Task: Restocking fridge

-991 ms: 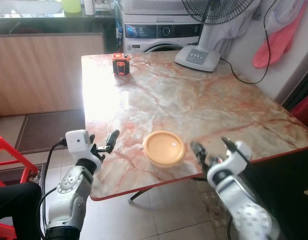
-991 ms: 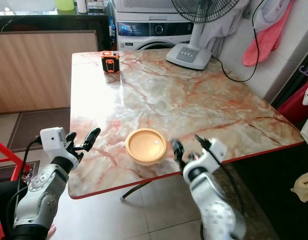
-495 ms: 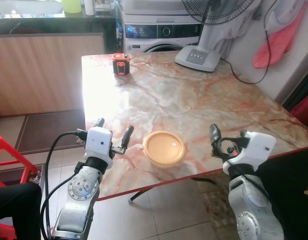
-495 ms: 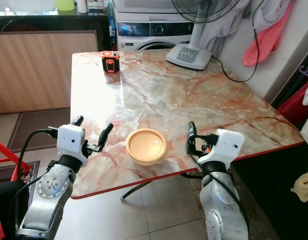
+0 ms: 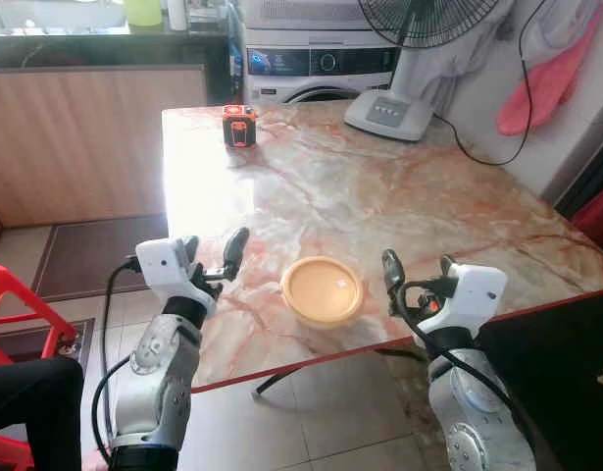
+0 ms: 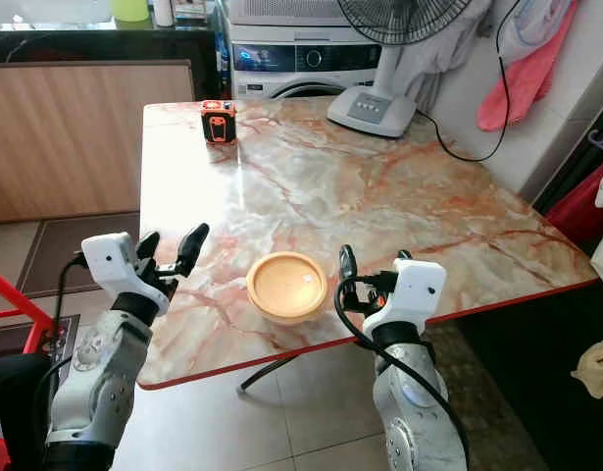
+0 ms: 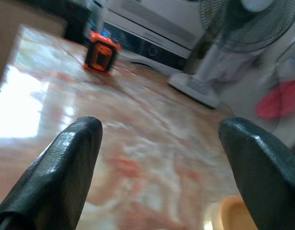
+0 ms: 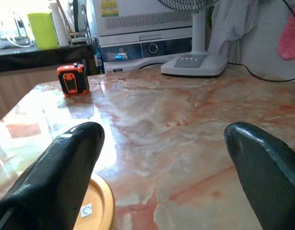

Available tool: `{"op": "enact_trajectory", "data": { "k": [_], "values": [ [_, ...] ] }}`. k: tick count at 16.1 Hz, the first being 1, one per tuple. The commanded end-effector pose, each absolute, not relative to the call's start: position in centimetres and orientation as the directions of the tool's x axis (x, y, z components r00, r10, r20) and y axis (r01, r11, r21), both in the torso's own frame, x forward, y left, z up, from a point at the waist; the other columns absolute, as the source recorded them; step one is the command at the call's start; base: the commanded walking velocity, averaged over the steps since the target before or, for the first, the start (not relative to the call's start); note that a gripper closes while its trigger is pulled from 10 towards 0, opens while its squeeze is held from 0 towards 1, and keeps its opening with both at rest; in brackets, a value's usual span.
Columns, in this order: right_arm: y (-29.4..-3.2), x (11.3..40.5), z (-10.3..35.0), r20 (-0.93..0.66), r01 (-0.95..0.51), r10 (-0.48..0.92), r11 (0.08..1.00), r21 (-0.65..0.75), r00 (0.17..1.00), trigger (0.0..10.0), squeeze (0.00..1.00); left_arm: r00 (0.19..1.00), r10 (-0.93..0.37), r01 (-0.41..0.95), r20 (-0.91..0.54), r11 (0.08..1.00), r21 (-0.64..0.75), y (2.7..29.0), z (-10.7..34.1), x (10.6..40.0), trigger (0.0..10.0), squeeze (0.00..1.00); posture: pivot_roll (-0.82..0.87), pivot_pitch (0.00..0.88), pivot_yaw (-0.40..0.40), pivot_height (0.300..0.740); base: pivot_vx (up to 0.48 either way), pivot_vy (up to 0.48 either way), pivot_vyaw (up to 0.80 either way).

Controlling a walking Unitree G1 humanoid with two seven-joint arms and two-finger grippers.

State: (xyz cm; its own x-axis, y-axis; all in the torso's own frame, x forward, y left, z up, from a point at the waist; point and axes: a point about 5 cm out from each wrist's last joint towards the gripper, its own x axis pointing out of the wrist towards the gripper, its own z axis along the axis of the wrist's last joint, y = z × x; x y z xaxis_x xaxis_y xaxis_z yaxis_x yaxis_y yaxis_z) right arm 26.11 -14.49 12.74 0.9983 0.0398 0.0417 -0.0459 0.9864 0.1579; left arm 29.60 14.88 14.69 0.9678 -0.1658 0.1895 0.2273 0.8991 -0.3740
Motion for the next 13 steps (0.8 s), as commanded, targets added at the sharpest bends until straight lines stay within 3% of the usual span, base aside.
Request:
{"op": "enact_trajectory", "data": {
  "k": [1, 3, 8, 11, 13],
  "values": [
    [-14.5, 26.3, 12.5, 0.035, -0.056, 0.051, 0.988, 0.145, 0.998, 10.0, 0.0, 0.95, -0.244, 0.308, 0.195, 0.835, -0.455, 13.8, 14.9, 30.0, 10.0, 0.0, -0.07, 0.0, -0.084, 0.74, 0.0, 0.0, 0.0],
    [-14.1, 26.3, 12.3, 0.023, -0.084, 0.081, 0.986, 0.141, 0.996, 10.0, 0.0, 0.946, -0.275, 0.323, 0.172, 0.755, -0.571, 13.4, 14.2, 30.9, 10.0, 0.0, -0.08, 0.0, -0.086, 0.74, 0.0, 0.0, 0.0],
    [-14.7, 26.3, 12.0, 0.004, -0.084, 0.084, 0.992, 0.099, 0.996, 10.0, 0.0, 0.959, -0.26, 0.27, 0.113, 0.721, -0.638, 14.8, 13.3, 32.4, 10.0, 0.0, -0.09, 0.0, -0.088, 0.74, 0.0, 0.0, 0.0],
    [-19.2, 26.6, 12.0, -0.004, 0.054, -0.054, 0.995, 0.082, 0.999, 10.0, 0.0, 0.951, -0.303, 0.26, 0.055, 0.696, -0.67, 15.8, 12.1, 32.8, 10.0, 0.0, -0.1, 0.0, -0.097, 0.74, 0.0, 0.0, 0.0],
    [-19.5, 26.6, 12.1, -0.005, 0.055, -0.055, 0.996, 0.072, 0.998, 10.0, 0.0, 0.934, -0.356, 0.284, 0.037, 0.674, -0.682, 15.2, 11.8, 32.9, 10.0, 0.0, -0.1, 0.0, -0.102, 0.74, 0.0, 0.0, 0.0]
  ]
}}
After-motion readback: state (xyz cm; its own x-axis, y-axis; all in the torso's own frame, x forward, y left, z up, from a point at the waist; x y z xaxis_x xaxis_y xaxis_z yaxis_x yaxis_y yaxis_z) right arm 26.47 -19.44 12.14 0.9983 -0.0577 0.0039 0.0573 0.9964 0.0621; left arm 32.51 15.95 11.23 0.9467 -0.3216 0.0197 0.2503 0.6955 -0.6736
